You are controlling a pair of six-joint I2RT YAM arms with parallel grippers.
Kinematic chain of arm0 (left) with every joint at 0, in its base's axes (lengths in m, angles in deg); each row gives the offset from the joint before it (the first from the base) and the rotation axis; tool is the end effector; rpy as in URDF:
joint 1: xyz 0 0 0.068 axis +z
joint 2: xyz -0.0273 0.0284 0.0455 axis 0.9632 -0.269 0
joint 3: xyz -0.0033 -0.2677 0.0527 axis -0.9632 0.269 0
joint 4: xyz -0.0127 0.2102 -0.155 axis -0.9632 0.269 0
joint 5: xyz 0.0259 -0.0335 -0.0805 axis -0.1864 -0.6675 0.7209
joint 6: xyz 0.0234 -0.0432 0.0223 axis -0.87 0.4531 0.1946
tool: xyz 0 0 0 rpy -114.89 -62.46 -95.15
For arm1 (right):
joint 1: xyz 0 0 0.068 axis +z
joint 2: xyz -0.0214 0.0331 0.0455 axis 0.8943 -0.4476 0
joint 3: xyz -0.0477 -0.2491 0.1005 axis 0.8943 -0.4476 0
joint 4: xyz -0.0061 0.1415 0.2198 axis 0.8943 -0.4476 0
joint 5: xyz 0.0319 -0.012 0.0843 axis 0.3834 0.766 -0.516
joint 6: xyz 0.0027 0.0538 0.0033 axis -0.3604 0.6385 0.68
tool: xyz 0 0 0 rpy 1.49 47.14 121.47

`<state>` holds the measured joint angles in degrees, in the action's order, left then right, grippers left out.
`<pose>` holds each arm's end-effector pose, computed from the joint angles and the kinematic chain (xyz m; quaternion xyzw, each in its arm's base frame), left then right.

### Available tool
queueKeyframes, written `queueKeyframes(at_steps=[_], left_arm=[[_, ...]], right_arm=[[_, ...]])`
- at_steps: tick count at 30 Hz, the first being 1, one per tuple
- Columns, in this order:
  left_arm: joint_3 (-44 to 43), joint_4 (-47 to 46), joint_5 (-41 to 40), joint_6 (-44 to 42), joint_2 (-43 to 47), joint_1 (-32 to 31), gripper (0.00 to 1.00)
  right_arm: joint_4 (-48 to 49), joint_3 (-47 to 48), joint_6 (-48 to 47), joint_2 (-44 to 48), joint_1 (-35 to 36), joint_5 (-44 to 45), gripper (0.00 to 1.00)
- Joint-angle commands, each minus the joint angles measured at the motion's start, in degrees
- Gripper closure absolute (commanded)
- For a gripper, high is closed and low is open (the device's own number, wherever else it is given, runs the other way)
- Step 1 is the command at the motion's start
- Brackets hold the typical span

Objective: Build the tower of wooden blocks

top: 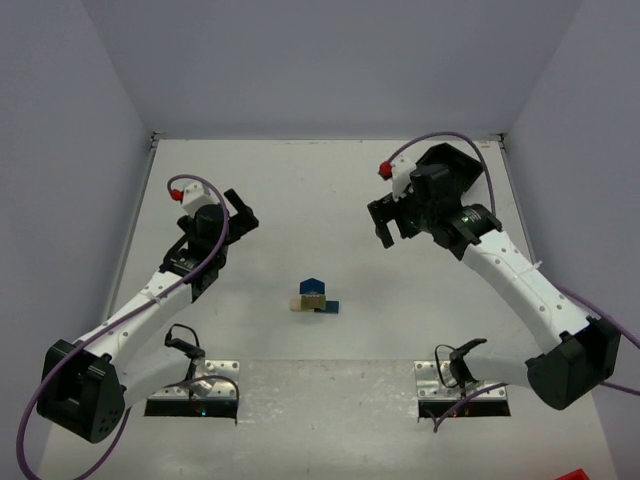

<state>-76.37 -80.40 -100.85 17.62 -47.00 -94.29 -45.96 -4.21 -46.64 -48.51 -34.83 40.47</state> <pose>0.2183 -0.0618 0.2542 -0.2313 0.8025 -0.0592 0.5468 0.2360 0.1264 0.3274 -0.2125 0.8798 0.0817 0.4172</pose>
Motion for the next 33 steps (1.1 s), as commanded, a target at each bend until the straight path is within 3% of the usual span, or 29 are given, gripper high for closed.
queueKeyframes(at_steps=[1, 5, 12, 28, 33], left_arm=[[-1.2, -1.81, -3.12, 0.42, -0.26, 0.39, 0.0], [-1.32, -1.76, -3.72, 0.5, -1.0, 0.39, 0.0], [-0.55, -0.91, -4.9, 2.73, -0.18, 0.39, 0.0], [0.08, 0.69, -5.45, 2.85, 1.36, 0.39, 0.0], [-0.18, 0.74, -6.02, 2.79, 0.89, 0.39, 0.0]], right_arm=[[6.84, -11.42, 12.23, 4.5, -11.5, -2.58, 0.01], [13.1, -25.9, 21.52, 9.5, -21.65, -5.25, 0.01], [18.21, -41.94, 33.58, 20.13, -23.23, 7.53, 0.01], [17.62, -52.07, 43.15, 50.21, -23.14, 21.63, 0.01], [17.8, -54.11, 44.34, 55.61, -23.23, 23.57, 0.01]])
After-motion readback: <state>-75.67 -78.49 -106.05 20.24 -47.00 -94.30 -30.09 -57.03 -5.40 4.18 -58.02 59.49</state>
